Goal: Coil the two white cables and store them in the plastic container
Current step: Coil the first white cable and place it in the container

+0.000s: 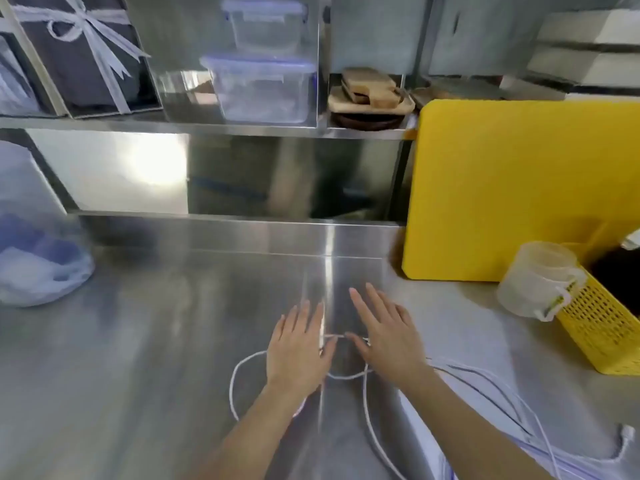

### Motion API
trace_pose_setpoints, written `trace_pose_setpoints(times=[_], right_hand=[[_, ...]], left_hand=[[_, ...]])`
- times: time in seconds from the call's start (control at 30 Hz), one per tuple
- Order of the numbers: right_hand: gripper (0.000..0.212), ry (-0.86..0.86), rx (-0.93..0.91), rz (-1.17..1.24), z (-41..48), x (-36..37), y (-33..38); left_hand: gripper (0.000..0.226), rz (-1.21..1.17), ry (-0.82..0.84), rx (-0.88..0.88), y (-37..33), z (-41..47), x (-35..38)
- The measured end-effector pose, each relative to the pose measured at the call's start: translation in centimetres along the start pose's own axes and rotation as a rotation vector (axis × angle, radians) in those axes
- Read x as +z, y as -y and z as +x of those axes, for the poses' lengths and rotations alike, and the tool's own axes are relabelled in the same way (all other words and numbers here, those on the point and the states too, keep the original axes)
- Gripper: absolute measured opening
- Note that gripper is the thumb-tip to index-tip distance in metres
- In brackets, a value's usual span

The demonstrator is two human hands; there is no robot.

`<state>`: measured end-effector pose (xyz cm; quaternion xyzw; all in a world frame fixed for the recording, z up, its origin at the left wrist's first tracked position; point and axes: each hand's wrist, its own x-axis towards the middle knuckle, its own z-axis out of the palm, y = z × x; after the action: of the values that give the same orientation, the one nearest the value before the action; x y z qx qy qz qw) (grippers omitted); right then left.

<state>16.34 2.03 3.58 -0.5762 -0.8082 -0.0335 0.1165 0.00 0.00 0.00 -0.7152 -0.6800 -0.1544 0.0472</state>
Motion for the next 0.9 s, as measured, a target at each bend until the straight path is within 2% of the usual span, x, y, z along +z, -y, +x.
trace_pose_setpoints(times=[0.07, 0.1, 0.17, 0.23, 0.33, 0.4, 0.47, 0.6, 0.67, 0.7, 0.8, 0.9], right_hand=[[0.075, 0.053, -0.004, 0.024, 0.0, 1.8, -0.6], [0.071, 0.073, -0.026, 0.028, -0.3, 2.7, -0.9], [0.063, 0.247, -0.035, 0.092, -0.7, 3.8, -1.5], [0.055, 0.286, -0.072, 0.096, -0.8, 4.6, -1.6], [0.040, 0.249, -0.088, 0.087, -0.9, 5.1, -1.5], [0.030, 0.232, -0.072, 0.091, -0.8, 5.0, -1.3], [0.011, 0.157, -0.049, 0.084, -0.4, 4.1, -1.0], [0.017, -0.045, -0.018, 0.069, 0.8, 1.2, -0.9], [0.009, -0.148, -0.020, 0.112, 1.6, -0.7, -1.1], [0.010, -0.193, 0.001, 0.145, 1.9, -1.8, -1.1], [0.020, -0.343, 0.053, 0.239, 2.6, -5.2, -1.7], [0.026, -0.407, 0.151, 0.325, 3.2, -8.6, -2.4]], left_hand=[[0.054, 0.004, 0.033, 0.022, -0.3, 0.4, 1.4], [0.051, 0.022, 0.017, 0.047, -0.4, 0.2, 2.4], [0.043, 0.036, -0.009, 0.072, -0.5, 0.0, 3.8], [0.031, 0.058, -0.062, 0.097, -0.4, -0.2, 5.1], [0.014, 0.074, -0.105, 0.127, -0.3, 0.2, 5.2], [0.017, 0.047, -0.108, 0.150, -0.4, 0.6, 4.4], [0.012, 0.041, -0.121, 0.159, -0.7, 0.9, 3.0], [0.009, -0.041, -0.027, 0.048, -2.5, 1.6, -1.9], [0.022, -0.174, 0.062, -0.086, -3.0, 2.3, -4.4], [0.027, -0.310, 0.054, -0.120, -3.0, 2.5, -5.4], [0.027, -0.773, 0.047, -0.152, -3.1, 2.9, -8.6], [0.030, -1.008, 0.062, -0.172, -3.1, 2.9, -11.2]])
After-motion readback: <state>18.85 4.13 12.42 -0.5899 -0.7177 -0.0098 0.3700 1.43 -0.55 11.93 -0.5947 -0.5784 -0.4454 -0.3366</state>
